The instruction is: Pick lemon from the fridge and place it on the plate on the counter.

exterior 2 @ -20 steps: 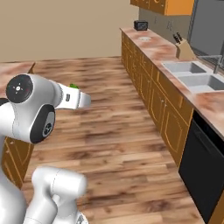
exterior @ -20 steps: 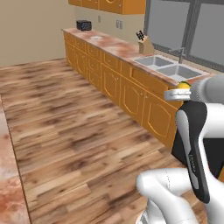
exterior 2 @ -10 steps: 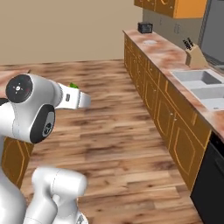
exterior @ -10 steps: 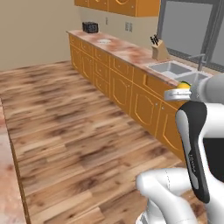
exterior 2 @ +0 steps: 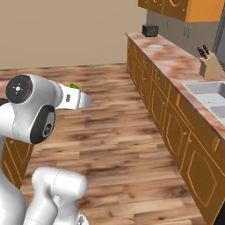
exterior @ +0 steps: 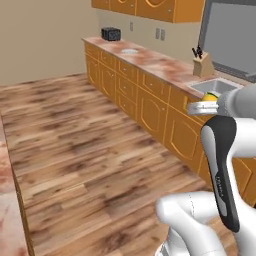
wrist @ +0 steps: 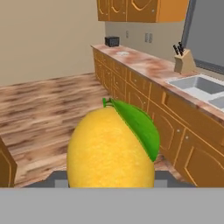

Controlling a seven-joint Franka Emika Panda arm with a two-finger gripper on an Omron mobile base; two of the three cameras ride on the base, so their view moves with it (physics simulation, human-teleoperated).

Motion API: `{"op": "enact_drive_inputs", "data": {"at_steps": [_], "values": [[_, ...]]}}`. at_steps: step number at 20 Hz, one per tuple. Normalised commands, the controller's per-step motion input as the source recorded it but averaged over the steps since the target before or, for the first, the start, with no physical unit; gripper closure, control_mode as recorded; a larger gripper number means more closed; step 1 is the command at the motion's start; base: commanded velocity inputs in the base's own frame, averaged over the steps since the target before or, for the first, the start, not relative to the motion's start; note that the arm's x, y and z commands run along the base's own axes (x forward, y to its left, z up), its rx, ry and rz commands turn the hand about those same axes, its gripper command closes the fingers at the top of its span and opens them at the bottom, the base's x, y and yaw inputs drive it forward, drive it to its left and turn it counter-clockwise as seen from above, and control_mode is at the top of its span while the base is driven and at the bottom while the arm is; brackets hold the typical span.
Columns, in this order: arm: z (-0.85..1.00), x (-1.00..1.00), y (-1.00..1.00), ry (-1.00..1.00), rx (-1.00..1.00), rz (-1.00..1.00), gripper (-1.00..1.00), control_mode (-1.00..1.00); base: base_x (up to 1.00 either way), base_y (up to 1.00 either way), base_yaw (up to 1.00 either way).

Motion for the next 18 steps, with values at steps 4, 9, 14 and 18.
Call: {"op": "enact_drive_inputs", "data": {"at_steps": [4,9,14,18], "values": [[0.0,0.0,0.0,0.0,0.0,0.0,1.0,1.0,0.9,0.11,0.0],[0.0,0.0,0.0,0.0,0.0,0.0,1.0,1.0,0.9,0.09,0.0],[0.0,0.0,0.0,0.0,0.0,0.0,1.0,1.0,0.85,0.11,0.0],[0.0,0.0,0.0,0.0,0.0,0.0,1.0,1.0,0.85,0.13,0.0]]}}
